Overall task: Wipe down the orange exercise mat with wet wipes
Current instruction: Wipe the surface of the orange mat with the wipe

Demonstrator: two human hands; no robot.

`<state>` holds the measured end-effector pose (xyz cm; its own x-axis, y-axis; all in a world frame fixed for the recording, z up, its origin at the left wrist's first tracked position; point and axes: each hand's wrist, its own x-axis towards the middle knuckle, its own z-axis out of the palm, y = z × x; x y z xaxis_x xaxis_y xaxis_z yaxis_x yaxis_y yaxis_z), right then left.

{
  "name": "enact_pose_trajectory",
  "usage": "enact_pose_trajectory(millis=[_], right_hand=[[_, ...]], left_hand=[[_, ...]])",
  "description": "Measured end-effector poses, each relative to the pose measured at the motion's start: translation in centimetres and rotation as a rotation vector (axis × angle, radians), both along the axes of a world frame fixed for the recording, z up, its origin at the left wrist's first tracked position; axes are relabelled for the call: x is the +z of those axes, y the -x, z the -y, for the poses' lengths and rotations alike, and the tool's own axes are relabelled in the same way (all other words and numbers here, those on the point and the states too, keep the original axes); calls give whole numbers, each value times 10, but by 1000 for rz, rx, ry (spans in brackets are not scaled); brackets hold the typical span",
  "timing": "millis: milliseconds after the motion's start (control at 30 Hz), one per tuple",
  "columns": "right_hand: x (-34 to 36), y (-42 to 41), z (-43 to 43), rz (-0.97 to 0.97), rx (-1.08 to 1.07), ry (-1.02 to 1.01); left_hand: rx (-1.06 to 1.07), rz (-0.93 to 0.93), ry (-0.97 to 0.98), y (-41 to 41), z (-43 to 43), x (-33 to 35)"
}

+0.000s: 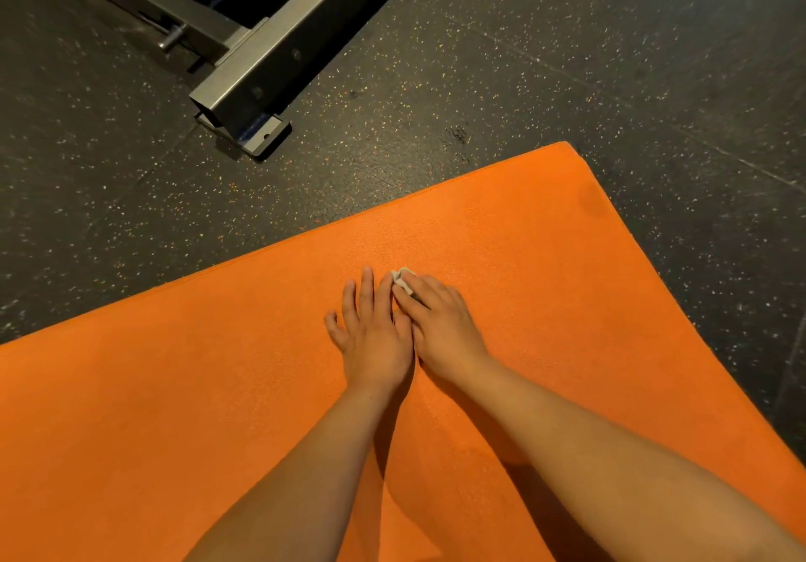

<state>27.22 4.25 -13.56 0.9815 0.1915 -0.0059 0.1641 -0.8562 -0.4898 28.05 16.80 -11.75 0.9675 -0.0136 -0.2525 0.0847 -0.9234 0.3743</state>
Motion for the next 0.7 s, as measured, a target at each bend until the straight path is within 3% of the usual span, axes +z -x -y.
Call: enact_pose_trajectory(millis=[100, 300, 400, 500, 567, 700], right_hand=[[1, -5, 25, -28, 94, 80], [15, -33, 35, -108, -390, 50], [19, -36, 6, -123, -158, -47], [16, -40, 1, -134, 115, 52], [14, -51, 15, -118, 18, 112], [16, -72, 31, -179, -384, 152]], left_hand=[[-7, -8, 3, 1, -1, 1], [22, -30, 7, -6, 1, 7], [28, -26, 0, -16, -4, 9], [23, -16, -29, -31, -6, 8], [9, -36, -52, -43, -2, 8], [45, -91, -53, -57, 9, 7]])
